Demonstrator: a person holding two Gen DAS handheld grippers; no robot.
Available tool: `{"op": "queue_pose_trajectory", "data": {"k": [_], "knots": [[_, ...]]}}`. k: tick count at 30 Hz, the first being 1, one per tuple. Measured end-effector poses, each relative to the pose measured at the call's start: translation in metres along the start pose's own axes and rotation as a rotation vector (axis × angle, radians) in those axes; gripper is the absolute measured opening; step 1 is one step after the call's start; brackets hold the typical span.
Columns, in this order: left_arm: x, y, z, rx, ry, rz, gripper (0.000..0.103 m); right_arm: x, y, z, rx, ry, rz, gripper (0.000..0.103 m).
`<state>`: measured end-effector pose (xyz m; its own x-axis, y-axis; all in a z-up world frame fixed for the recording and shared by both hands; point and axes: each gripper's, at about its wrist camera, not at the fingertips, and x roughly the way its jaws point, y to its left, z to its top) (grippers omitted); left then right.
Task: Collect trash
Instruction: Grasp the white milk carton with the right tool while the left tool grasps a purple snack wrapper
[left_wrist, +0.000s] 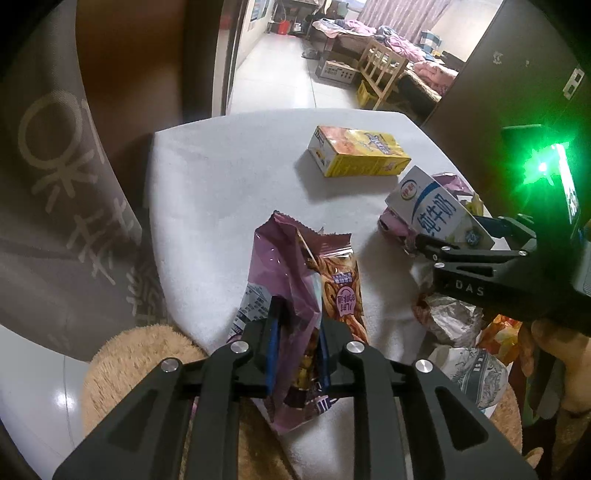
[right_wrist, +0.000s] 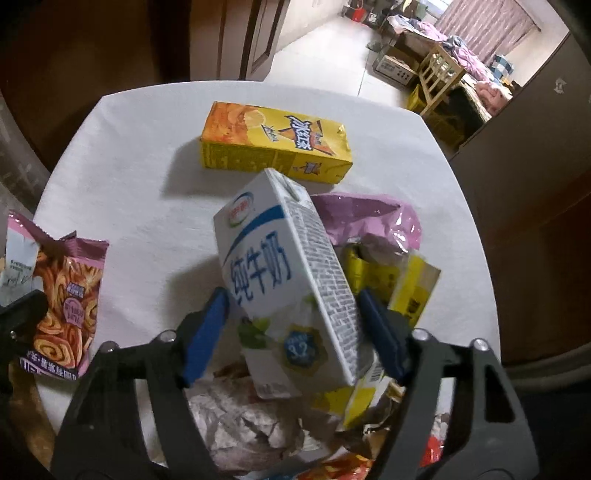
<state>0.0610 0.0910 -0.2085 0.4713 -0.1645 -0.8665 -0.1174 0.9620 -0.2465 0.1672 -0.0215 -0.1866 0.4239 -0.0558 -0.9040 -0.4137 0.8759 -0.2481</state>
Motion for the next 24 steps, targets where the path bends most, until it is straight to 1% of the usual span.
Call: {"op": "queue_pose_trajectory", "data": {"k": [3,5,8,9,11,12,13,15,17,21,22,23,24], "knots": [[-0.001,0.0,-0.001,-0.003,-0.002,0.002,0.018,-0.005,-0.005,0.0,0.015,-0.007,0.045,0.068],[-0.002,0.0,-0.001,-0.003,-0.005,0.005,0.019,-0.011,-0.012,-0.001,0.053,-0.019,0.086,0.067],[-0.003,0.0,-0.002,-0.004,-0.006,0.003,0.02,-0.021,-0.028,-0.003,0.143,-0.04,0.175,0.065],[-0.003,-0.001,-0.002,-0.004,-0.007,0.002,0.024,-0.026,-0.034,-0.005,0.17,-0.049,0.199,0.063],[-0.005,-0.002,-0.002,-0.002,-0.015,-0.009,0.036,-0.032,-0.042,-0.006,0.208,-0.065,0.234,0.06],[-0.005,-0.003,-0.002,0.001,-0.015,-0.017,0.04,-0.037,-0.048,-0.009,0.24,-0.079,0.261,0.059],[-0.004,-0.005,-0.002,0.007,-0.014,-0.022,0.046,-0.041,-0.051,-0.012,0.267,-0.09,0.28,0.059],[-0.002,-0.013,-0.003,0.035,-0.008,-0.02,0.048,-0.048,-0.058,-0.018,0.325,-0.11,0.326,0.057],[0.001,-0.022,-0.006,0.081,0.0,0.004,0.05,-0.057,-0.066,-0.028,0.387,-0.141,0.372,0.056],[0.004,-0.028,-0.008,0.115,0.003,0.031,0.047,-0.075,-0.074,-0.042,0.449,-0.198,0.404,0.055],[0.004,-0.027,-0.008,0.107,0.0,0.031,0.039,-0.081,-0.076,-0.046,0.462,-0.215,0.409,0.055],[0.003,-0.024,-0.007,0.086,-0.004,0.035,0.028,-0.087,-0.078,-0.048,0.473,-0.231,0.412,0.055],[0.003,-0.02,-0.006,0.069,-0.007,0.037,0.02,-0.094,-0.079,-0.053,0.484,-0.253,0.416,0.055]]}}
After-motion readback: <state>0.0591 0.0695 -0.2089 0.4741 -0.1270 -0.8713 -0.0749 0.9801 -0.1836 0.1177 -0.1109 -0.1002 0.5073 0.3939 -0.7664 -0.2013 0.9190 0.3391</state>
